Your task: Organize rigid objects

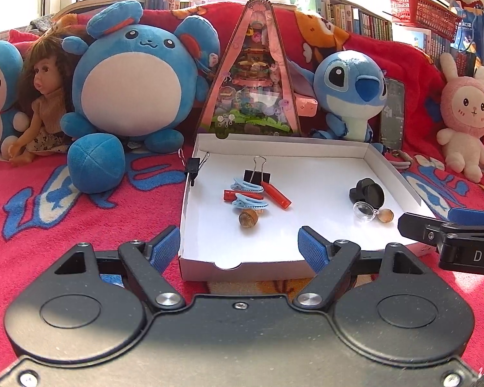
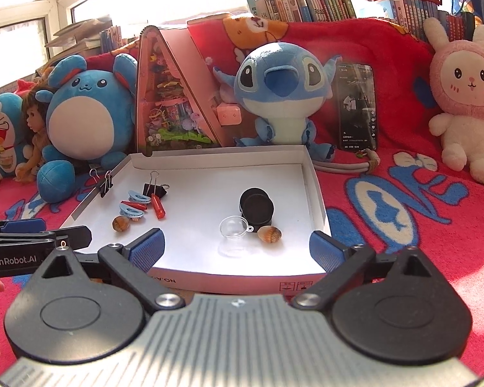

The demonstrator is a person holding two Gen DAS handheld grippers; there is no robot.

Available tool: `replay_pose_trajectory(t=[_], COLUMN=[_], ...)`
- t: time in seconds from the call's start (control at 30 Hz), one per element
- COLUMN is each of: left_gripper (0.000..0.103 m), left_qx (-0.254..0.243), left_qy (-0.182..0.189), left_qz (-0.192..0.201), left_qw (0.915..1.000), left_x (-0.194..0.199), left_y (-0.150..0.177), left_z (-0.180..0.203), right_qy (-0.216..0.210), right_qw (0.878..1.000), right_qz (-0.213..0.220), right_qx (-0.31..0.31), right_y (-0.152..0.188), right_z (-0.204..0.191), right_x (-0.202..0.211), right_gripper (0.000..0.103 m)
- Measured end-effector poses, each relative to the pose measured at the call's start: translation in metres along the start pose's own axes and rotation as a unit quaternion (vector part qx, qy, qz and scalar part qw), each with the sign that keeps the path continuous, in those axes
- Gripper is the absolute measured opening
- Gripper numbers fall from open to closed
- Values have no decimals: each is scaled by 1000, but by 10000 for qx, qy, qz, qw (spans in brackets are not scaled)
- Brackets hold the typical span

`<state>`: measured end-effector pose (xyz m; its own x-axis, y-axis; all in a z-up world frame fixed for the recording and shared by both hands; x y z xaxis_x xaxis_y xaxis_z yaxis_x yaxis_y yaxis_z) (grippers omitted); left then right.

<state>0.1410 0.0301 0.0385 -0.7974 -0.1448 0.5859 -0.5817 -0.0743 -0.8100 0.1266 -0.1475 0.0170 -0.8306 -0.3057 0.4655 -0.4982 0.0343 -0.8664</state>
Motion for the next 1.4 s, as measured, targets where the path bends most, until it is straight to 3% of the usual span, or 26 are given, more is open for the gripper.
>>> replay_pose_trajectory(t=[0.2, 0.67, 1.27, 1.4], left_gripper=[86, 88, 88, 89], left_qx=[-34, -137, -201, -258], left_qy=[47, -9, -179, -227], left_qz=[-10, -84, -304, -169], left_qw=[10000, 9999, 9992, 9993], left_x=[10, 17, -9, -12], left_y=[8, 32, 59, 62], left_z=[-1, -1, 11, 12], right_qy=[2, 42, 514, 652], right_qw=[10000, 9999, 9978, 9970], right_qz=[-1, 32, -397, -406], right_qx=[-16, 101, -159, -41], right_y=[4, 31, 66, 69], right_z=[-1, -5, 0, -3], right_x=[4, 24, -4, -9], right_gripper=[101, 103, 103, 103])
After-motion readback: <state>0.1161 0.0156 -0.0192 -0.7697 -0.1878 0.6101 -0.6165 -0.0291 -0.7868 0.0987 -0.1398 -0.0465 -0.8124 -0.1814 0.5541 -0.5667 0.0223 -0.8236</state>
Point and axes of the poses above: each gripper's, at about its wrist camera, not at the fingertips, and x roughly against the way its jaws point, z to its right, y to its underside, the point moved 1 cm from there along -x, roughly the way its jaws point, and after that the axes turned 9 degrees about -y, right-handed, at the moved point
